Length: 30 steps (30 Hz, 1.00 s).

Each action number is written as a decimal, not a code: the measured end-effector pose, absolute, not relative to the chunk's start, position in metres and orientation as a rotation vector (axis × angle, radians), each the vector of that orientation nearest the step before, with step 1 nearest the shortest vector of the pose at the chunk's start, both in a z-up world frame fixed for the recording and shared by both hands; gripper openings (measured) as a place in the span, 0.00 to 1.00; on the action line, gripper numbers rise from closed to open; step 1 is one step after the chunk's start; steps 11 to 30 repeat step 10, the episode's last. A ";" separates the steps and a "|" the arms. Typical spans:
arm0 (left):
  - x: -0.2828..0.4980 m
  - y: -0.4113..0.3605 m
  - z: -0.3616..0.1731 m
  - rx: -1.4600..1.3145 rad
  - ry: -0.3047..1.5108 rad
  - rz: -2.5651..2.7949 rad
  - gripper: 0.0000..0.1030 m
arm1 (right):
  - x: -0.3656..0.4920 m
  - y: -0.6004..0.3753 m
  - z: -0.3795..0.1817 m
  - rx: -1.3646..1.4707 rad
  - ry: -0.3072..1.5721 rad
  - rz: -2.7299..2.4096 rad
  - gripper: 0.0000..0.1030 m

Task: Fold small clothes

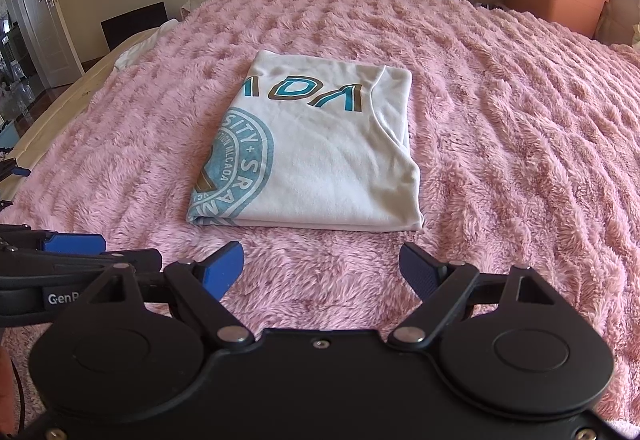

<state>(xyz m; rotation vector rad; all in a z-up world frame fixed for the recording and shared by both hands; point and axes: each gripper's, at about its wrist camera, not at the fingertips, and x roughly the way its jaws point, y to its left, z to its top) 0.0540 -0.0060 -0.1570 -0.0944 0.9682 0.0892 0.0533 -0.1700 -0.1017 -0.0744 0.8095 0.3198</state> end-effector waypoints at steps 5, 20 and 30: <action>0.054 -0.006 -0.156 -0.098 0.943 0.061 0.58 | 0.056 -0.170 -0.104 -0.074 0.815 0.319 0.84; 0.056 -0.005 -0.158 -0.095 0.960 0.085 0.58 | 0.057 -0.171 -0.107 -0.071 0.822 0.316 0.84; 0.056 -0.005 -0.158 -0.095 0.960 0.085 0.58 | 0.057 -0.171 -0.107 -0.071 0.822 0.316 0.84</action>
